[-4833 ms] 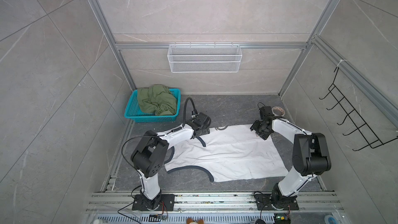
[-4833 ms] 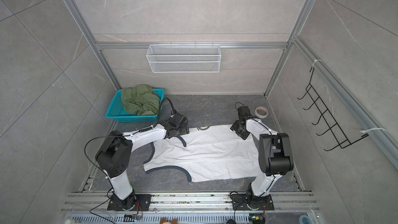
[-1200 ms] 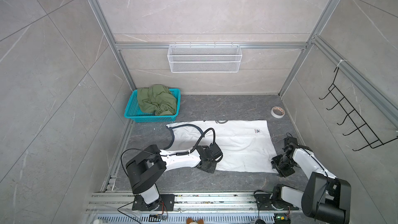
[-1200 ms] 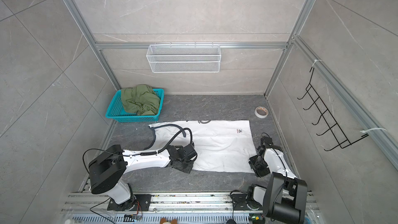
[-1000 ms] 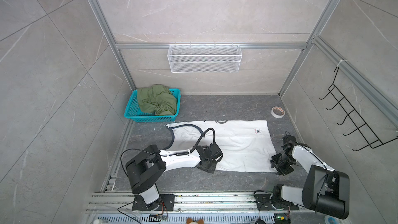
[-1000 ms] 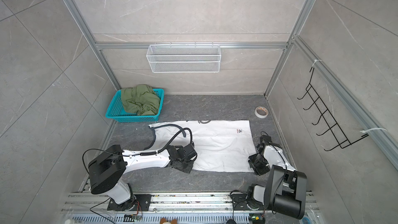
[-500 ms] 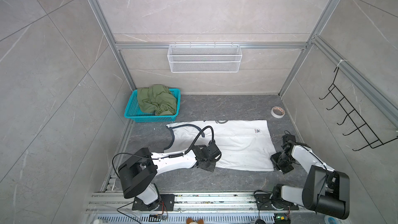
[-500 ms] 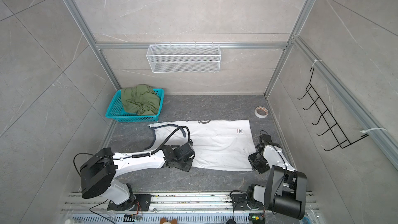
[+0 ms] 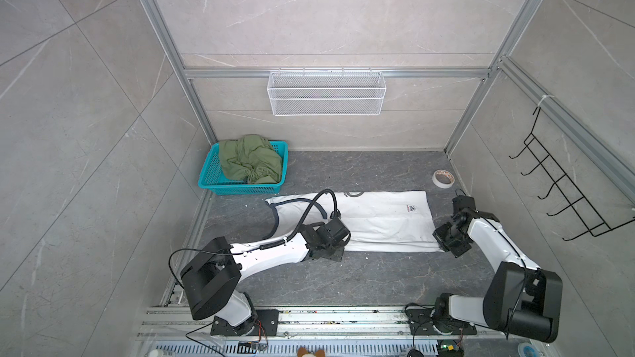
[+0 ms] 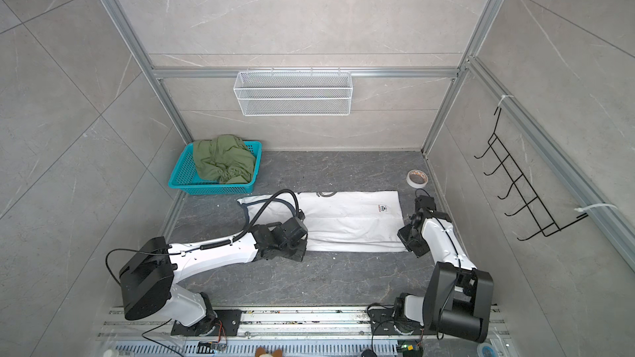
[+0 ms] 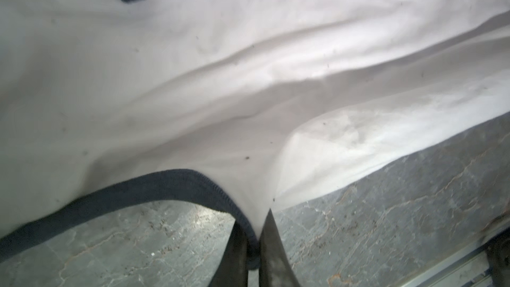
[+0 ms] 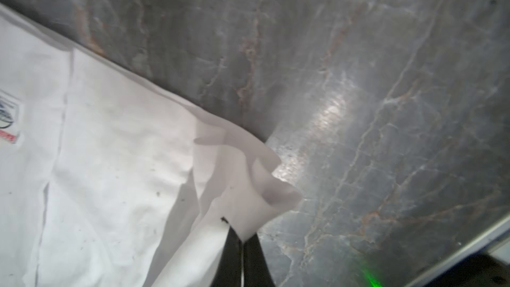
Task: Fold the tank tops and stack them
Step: 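Fold the near edge over toward the far edge with both grippers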
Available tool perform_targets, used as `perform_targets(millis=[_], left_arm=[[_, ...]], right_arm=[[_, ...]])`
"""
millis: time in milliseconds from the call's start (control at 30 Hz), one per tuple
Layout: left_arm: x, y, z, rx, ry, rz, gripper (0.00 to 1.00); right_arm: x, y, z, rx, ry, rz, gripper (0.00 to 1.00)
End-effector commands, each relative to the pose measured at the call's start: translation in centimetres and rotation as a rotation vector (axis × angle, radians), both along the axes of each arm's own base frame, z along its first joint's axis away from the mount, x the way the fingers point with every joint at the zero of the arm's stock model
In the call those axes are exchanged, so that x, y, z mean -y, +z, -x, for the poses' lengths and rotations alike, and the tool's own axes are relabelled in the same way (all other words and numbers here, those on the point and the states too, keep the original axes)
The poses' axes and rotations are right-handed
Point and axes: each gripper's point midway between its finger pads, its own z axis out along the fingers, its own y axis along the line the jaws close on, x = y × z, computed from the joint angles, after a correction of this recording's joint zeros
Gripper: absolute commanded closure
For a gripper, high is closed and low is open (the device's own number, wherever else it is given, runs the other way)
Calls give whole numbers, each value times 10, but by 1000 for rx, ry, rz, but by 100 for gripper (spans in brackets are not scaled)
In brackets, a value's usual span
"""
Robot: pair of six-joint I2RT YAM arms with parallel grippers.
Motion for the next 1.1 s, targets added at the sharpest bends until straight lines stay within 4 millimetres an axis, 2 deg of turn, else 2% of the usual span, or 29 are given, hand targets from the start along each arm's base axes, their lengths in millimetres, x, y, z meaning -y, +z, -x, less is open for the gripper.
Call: perform_targets(millis=[0, 133, 267, 467, 500, 567, 667, 767, 833, 967, 1067], left_arm=[[3, 19, -29, 45, 30, 42, 97], [2, 18, -56, 26, 69, 53, 97], [1, 10, -80, -29, 115, 63, 97], [-1, -11, -95, -143, 164, 68, 93], [-1, -14, -96, -160, 170, 70, 92], [1, -18, -99, -184, 180, 76, 83], [2, -18, -103, -191, 185, 59, 66], [-3, -7, -112, -140, 199, 37, 50], [-12, 1, -118, -89, 219, -3, 42], [-18, 13, -117, -8, 175, -39, 30], [-15, 13, -110, 17, 109, -49, 26]], right_arm=[[4, 10, -31, 40, 52, 46, 100], [-1, 9, -69, 70, 93, 34, 100], [-6, 4, -98, 65, 124, 43, 100], [-11, -4, -125, 29, 164, 100, 100], [-12, -7, -127, 17, 169, 103, 100], [-13, -12, -131, -3, 180, 107, 97], [-11, -15, -133, -20, 185, 126, 90], [-7, -7, -135, -12, 198, 157, 72], [-1, 3, -132, -11, 200, 195, 64], [1, 18, -123, 23, 216, 222, 60], [-4, 17, -116, 38, 235, 200, 60]])
